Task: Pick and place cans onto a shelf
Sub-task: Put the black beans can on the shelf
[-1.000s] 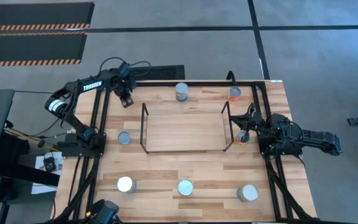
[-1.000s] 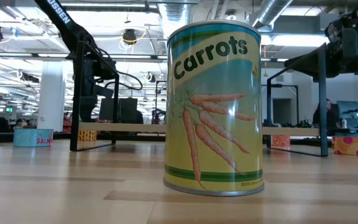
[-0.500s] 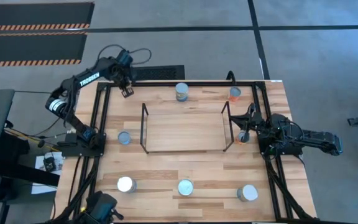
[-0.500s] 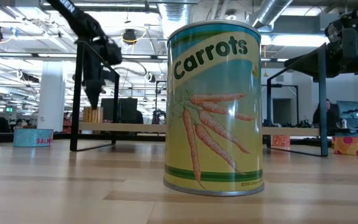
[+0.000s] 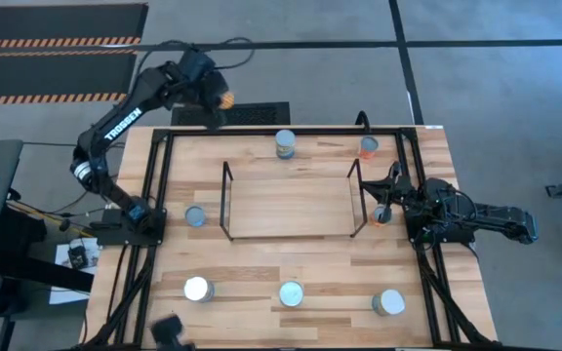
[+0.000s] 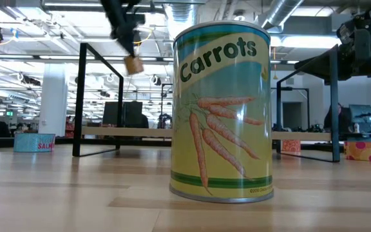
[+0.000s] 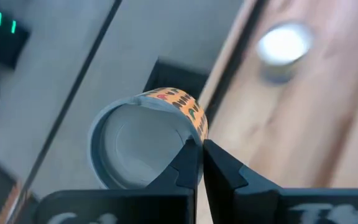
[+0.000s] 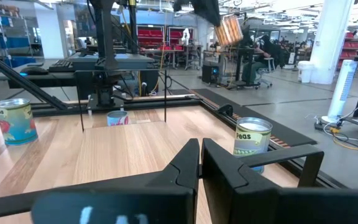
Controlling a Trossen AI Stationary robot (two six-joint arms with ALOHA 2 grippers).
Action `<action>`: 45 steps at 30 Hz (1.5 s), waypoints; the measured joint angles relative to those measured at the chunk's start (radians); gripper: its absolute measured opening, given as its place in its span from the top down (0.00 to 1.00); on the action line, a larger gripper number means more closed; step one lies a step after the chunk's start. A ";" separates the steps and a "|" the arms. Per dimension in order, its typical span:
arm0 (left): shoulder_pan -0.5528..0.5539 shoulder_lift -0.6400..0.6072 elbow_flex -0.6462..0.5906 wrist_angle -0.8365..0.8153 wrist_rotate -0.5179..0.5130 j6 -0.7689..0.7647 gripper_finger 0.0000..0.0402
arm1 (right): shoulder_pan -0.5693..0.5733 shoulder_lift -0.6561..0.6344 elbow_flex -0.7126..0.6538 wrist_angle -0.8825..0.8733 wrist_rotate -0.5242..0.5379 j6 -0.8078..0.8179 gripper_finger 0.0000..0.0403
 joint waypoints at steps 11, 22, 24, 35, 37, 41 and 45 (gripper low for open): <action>-0.396 0.019 0.034 0.000 -0.005 -0.121 1.00 | 0.000 0.000 0.000 0.000 0.000 0.000 0.89; -0.535 0.231 0.008 -0.023 0.000 -0.193 1.00 | 0.000 0.000 0.000 0.000 0.000 0.000 0.89; -0.540 0.282 0.008 -0.032 0.005 -0.194 1.00 | 0.000 0.000 0.000 0.000 0.000 0.000 0.89; -0.553 0.435 0.008 -0.103 -0.004 -0.243 1.00 | 0.000 0.000 0.000 0.000 0.000 0.000 0.89; -0.553 0.437 0.008 -0.108 -0.003 -0.255 1.00 | 0.000 0.000 0.000 0.000 0.000 0.000 0.89; -0.554 0.437 0.008 -0.111 -0.003 -0.292 1.00 | 0.000 0.000 0.000 0.000 0.000 0.000 0.89; -0.553 0.437 -0.002 -0.138 -0.003 -0.318 1.00 | 0.000 0.000 0.000 0.000 0.000 0.000 0.89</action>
